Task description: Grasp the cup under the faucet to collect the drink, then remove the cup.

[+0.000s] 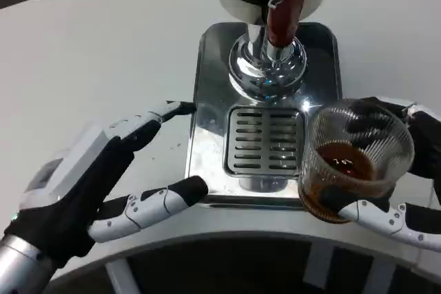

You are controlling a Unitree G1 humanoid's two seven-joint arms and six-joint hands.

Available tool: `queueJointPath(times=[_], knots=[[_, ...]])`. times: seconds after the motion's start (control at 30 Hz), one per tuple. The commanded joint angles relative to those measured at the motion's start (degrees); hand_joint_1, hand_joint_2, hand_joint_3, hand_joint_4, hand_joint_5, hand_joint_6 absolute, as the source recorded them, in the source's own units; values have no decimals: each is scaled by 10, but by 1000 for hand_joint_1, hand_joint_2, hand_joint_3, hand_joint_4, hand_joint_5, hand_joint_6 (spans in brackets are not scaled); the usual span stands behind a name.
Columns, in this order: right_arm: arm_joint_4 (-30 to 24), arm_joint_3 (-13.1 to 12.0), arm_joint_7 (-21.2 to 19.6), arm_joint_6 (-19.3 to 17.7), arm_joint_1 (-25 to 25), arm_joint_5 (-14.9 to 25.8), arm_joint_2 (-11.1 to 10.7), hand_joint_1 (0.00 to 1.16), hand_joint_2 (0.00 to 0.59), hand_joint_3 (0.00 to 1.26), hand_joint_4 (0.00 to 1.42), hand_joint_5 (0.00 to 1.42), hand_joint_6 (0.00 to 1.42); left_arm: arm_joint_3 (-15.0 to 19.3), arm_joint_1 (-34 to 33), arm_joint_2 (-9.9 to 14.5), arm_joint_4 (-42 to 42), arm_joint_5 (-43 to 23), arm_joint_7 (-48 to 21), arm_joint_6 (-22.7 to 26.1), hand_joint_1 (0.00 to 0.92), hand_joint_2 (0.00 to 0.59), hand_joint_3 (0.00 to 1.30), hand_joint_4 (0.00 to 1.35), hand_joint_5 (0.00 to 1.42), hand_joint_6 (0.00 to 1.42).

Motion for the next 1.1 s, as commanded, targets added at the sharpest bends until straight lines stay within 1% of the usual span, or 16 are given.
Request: queueJointPath(times=[0.03, 0.2, 0.27, 0.43, 0.53, 0.7, 0.9, 1.1], knots=[[-34, 12, 12, -11, 13, 11, 2, 922, 142, 864, 990, 1178, 1122, -8, 13, 17, -19, 2, -19, 11, 0, 120, 178, 76, 79, 96], [-44, 22, 24, -10, 17, 13, 0, 921, 142, 866, 1001, 1178, 1130, -11, 20, 22, -33, 5, -28, 19, 0, 120, 169, 61, 65, 93], [-49, 24, 29, -9, 18, 13, -2, 921, 142, 869, 1002, 1178, 1131, -13, 22, 27, -44, 12, -35, 26, 0, 120, 169, 58, 64, 93], [-59, 29, 41, -5, 20, 16, -5, 920, 142, 875, 1002, 1190, 1136, -14, 30, 36, -66, 23, -46, 40, 0, 113, 114, 2, 12, 66], [-62, 33, 48, -4, 21, 17, -5, 920, 142, 875, 1002, 1191, 1151, -13, 37, 40, -77, 25, -52, 47, 0, 113, 89, 0, 0, 53], [-64, 46, 59, -7, 23, 15, -8, 920, 142, 876, 1002, 1191, 1154, -13, 56, 46, -99, 28, -64, 58, 0, 113, 72, 0, 0, 45], [-62, 52, 64, -7, 20, 14, -11, 920, 142, 877, 1002, 1191, 1157, -13, 70, 51, -119, 37, -74, 72, 0, 110, 62, 0, 0, 43], [-61, 56, 72, -7, 13, 16, -16, 929, 145, 885, 1005, 1191, 1161, -6, 84, 52, -137, 44, -78, 81, 0, 106, 44, 0, 0, 31]])
